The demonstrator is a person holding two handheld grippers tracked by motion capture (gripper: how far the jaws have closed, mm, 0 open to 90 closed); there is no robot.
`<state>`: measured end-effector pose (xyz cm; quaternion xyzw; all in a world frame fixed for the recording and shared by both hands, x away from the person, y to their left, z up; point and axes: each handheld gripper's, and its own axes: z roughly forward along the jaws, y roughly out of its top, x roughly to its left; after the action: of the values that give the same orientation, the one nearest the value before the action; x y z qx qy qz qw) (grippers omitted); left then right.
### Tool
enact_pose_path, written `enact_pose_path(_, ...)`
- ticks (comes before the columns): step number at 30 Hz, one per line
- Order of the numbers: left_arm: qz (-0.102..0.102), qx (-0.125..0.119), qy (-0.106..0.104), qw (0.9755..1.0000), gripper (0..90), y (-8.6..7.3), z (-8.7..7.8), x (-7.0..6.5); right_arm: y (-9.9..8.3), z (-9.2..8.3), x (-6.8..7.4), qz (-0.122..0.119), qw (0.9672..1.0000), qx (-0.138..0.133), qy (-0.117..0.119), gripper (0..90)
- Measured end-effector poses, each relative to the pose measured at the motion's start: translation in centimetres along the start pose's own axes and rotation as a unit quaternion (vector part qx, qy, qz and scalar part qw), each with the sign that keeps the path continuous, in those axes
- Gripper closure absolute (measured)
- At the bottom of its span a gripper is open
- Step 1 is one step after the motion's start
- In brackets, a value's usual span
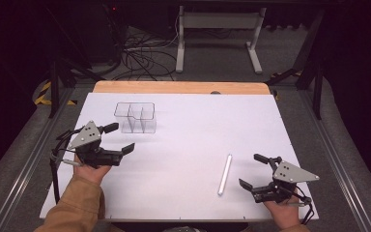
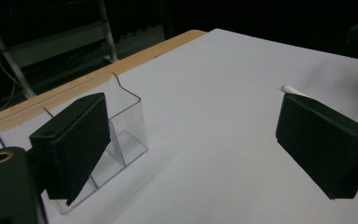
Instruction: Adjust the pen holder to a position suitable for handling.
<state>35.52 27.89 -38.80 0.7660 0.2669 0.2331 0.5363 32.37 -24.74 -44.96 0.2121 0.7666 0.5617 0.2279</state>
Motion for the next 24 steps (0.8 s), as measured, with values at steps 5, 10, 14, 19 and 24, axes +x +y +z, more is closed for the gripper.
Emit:
enact_pose_path(5, 0.022, 0.016, -0.004, 0.9996, 21.5, 0.5, 0.0, 0.2, 0.0, 0.0, 0.0, 0.001, 1.0, -0.001, 0.003, 5.0)
enact_pose_path(10, 0.026, 0.04, 0.0, 0.9989, 26.5, 1.4, 0.2, 1.3, 0.0, 0.1, 0.1, 0.0, 1.0, 0.002, 0.005, 5.3)
enact_pose_path(14, 0.03, 0.068, 0.003, 0.9972, 27.5, 2.1, 0.7, 2.4, 0.0, 0.1, 0.0, 0.0, 1.0, 0.002, 0.007, 5.5)
enact_pose_path(19, 0.038, 0.097, 0.011, 0.9945, 27.1, 3.0, 1.8, 3.9, 0.0, 0.3, 0.1, -0.001, 0.9999, 0.006, 0.01, 5.5)
enact_pose_path(24, 0.025, 0.12, 0.018, 0.9923, 26.6, 3.3, 3.0, 5.5, 0.0, 0.2, 0.1, -0.003, 0.9999, 0.006, 0.012, 5.5)
